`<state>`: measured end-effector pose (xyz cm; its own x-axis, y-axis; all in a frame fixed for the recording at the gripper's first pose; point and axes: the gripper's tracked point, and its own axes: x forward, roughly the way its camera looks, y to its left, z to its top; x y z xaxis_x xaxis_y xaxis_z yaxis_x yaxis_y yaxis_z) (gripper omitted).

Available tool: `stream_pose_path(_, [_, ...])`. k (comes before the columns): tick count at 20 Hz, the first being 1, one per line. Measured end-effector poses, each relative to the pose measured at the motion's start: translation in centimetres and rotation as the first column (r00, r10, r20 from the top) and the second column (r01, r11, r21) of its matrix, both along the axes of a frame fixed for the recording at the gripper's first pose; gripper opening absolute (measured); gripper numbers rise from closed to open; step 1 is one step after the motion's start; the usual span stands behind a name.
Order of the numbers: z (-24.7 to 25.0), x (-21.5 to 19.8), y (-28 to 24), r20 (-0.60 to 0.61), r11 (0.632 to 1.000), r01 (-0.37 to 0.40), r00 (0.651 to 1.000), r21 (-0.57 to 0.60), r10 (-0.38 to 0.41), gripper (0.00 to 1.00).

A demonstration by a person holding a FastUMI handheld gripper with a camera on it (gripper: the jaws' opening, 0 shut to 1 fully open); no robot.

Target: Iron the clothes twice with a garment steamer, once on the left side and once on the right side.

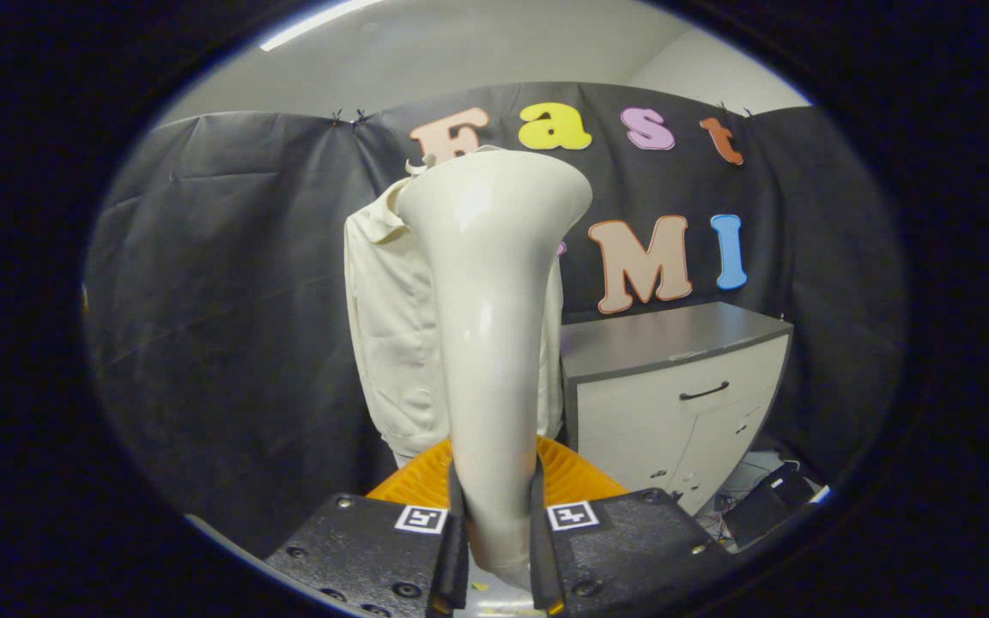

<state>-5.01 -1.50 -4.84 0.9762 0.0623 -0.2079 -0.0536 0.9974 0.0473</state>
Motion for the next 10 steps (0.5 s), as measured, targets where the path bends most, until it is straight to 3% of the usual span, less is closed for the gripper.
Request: stream_pose_path(10, [2.3,-2.2,-2.9,0.055,1.000,-0.002,0.999,0.011,0.001,0.28])
